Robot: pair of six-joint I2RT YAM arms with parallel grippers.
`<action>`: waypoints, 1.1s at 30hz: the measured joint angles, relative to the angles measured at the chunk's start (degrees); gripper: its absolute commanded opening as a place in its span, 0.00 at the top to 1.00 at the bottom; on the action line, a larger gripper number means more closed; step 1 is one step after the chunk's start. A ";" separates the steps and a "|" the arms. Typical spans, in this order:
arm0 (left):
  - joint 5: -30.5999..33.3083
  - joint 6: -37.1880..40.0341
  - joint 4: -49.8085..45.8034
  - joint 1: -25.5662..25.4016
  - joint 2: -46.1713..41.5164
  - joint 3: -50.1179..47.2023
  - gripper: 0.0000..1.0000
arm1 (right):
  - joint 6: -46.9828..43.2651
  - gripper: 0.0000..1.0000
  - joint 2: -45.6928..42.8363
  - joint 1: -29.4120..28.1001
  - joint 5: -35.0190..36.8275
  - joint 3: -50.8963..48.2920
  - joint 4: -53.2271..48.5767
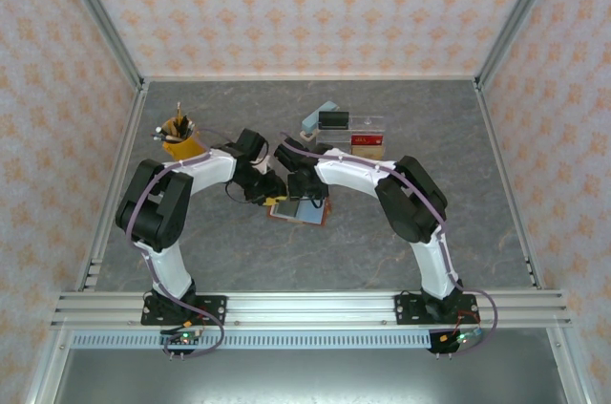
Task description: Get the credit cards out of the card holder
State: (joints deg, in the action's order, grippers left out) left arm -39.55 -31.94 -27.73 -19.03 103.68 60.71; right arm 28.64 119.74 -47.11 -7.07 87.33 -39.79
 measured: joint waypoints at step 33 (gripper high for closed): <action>3.41 6.78 -2.49 -2.10 0.57 1.62 0.68 | -0.37 0.54 -3.45 1.81 -4.76 -6.19 7.13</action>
State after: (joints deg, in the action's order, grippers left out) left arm -36.14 -25.17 -30.22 -21.12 104.25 62.33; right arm 28.27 116.29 -45.30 -11.84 81.14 -32.67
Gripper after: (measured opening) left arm 0.320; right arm 0.458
